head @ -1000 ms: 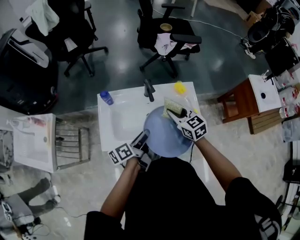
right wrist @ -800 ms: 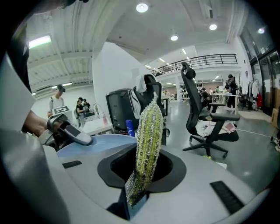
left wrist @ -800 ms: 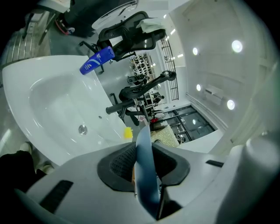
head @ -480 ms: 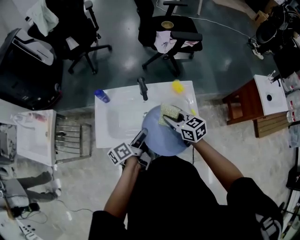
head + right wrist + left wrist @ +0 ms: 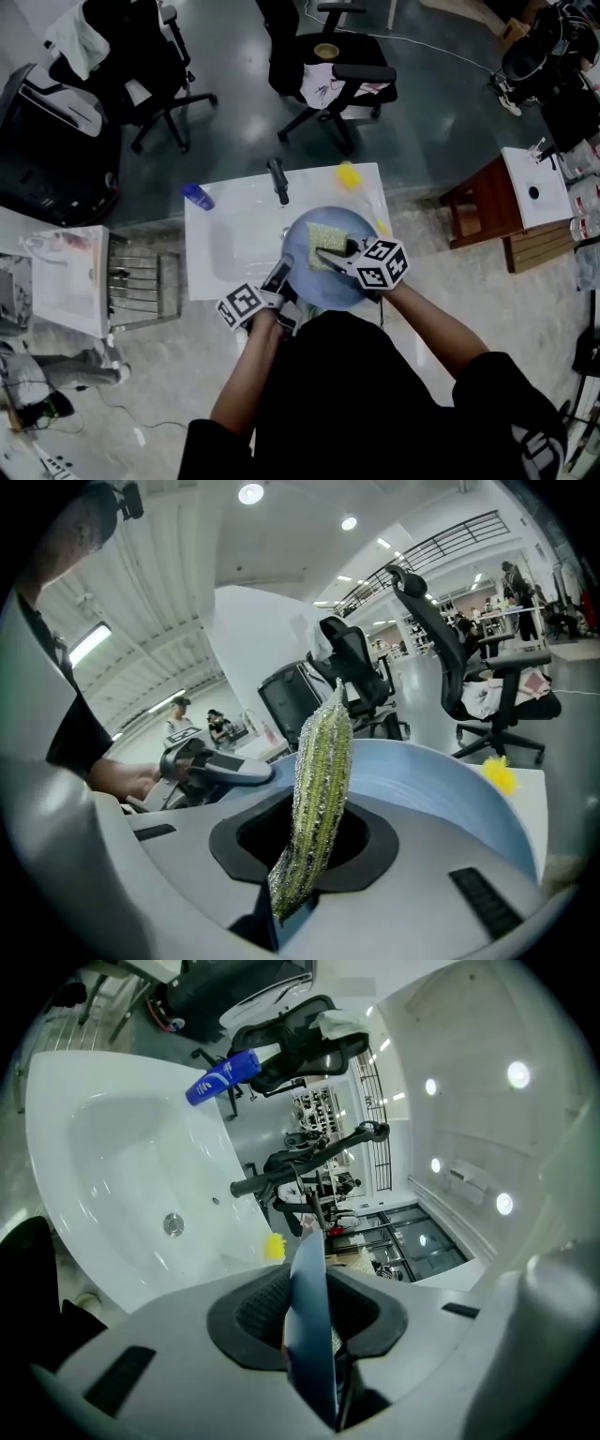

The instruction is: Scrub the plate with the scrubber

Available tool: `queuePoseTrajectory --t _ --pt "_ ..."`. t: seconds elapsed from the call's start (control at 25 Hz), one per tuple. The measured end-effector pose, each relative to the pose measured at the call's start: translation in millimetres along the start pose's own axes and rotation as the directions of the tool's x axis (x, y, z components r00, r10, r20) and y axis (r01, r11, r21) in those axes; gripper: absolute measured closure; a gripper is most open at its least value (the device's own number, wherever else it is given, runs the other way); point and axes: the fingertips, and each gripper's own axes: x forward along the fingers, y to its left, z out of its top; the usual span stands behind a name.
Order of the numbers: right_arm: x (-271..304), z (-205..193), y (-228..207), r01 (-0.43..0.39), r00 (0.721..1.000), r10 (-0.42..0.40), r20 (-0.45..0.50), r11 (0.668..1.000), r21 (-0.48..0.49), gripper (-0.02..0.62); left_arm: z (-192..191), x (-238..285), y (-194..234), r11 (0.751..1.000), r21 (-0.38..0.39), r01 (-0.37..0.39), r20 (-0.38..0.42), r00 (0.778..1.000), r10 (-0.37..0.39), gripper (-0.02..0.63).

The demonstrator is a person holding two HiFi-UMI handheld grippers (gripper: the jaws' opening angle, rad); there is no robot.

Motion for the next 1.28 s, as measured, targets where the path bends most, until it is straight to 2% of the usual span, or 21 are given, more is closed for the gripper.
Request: queuePoseTrajectory --t 0.24,0.4,0.72,0.88,1.08,1.28 --pt "10.3 -10.8 37.4 -0.164 0.98 0.161 -0.115 0.986 -0.019 0.538 15.8 -5.5 0.6 1.0 0.006 -0.006 0.002 1.0 0.006 0.511" --pt "12.0 -13.1 42.4 -0.181 0.976 0.177 -0.127 0.983 -0.02 0.538 17.9 -8.8 1.7 1.0 -0.007 0.007 -0.005 1.0 -0.007 0.506" --pt "12.6 -13.0 37.0 -0.18 0.976 0.178 -0.129 0.984 -0.009 0.537 14.6 -13.8 -4.7 0.998 0.053 0.028 -0.004 1.0 -0.028 0.506" --pt "4.6 -4.1 19.8 -0.135 0.985 0.132 -0.11 0.991 -0.014 0.537 10.8 -15.6 -6.4 0.999 0.042 0.032 0.0 0.999 -0.032 0.506" --pt "-12.7 9.2 -16.1 0.005 0.997 -0.01 -0.076 0.998 -0.069 0.537 1.3 -18.8 -4.4 0.999 0.044 0.025 -0.016 1.0 -0.024 0.509" --pt "-24.4 18.9 -41.6 0.106 0.991 -0.114 -0.069 0.988 -0.109 0.537 -8.4 -16.0 -9.8 0.997 0.053 0.064 -0.05 0.997 -0.062 0.508"
